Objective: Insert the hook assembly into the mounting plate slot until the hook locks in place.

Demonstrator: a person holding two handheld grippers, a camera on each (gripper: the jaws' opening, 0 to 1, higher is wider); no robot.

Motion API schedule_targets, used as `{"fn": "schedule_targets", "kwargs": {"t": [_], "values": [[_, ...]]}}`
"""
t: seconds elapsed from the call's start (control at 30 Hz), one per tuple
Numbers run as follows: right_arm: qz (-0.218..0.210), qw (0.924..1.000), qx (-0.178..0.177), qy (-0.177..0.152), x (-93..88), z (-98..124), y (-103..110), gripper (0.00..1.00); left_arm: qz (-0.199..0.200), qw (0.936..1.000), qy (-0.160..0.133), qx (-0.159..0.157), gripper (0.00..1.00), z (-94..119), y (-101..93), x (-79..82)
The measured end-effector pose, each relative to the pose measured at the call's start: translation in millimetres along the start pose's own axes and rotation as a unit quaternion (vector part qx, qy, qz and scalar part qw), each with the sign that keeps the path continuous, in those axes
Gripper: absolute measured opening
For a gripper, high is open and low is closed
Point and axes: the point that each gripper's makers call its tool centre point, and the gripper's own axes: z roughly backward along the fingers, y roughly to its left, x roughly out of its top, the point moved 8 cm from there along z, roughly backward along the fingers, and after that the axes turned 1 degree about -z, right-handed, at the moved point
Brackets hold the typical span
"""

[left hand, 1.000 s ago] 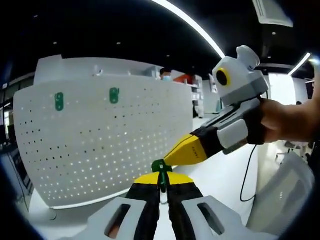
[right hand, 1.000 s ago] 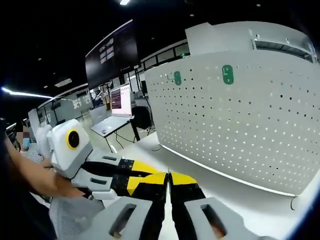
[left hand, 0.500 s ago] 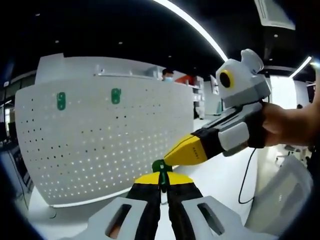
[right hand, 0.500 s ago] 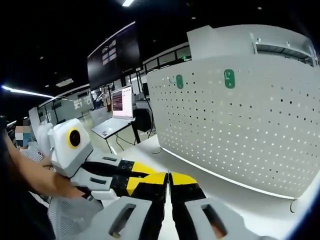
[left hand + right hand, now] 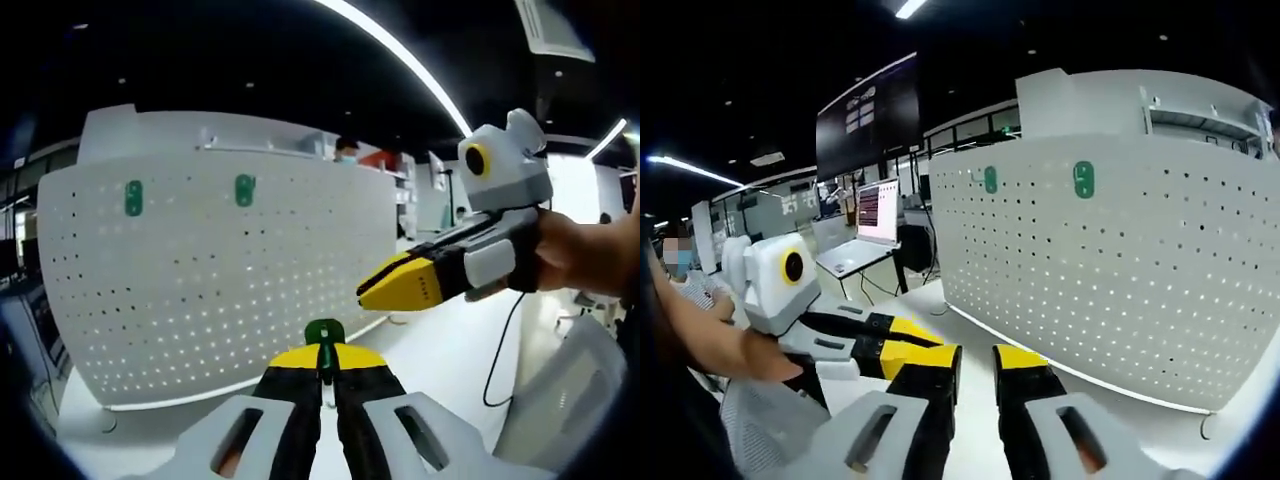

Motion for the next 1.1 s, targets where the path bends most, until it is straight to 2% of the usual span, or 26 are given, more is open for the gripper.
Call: {"fn": "schedule_targets", "kwargs": {"t": [0.2, 0.63, 0.87, 1.1], "values": [[0.023, 0.9997, -0.01, -0.007, 0.9, 3.8, -2.1, 0.24, 0.001, 0.9999, -0.006, 0.009, 0.03, 0.3, 7.6, 6.7], [0.036, 0.9989, -0.022, -0.017, -3.3, 14.0, -10.1, 0.41, 0.001, 0.9989, -0.025, 0.04, 0.03, 0.7, 32.3, 27.8], [0.039, 0.9986, -0.027, -0.022, -5.3, 22.1, -14.3, 0.48, -0.006, 0.9974, -0.039, 0.06, 0.03, -4.6, 47.2, 46.7], [0.041, 0.9983, -0.031, -0.026, -7.2, 26.6, -17.1, 0.57, -0.017, 0.9945, -0.063, 0.082, 0.03, -11.2, 66.3, 73.5]]}}
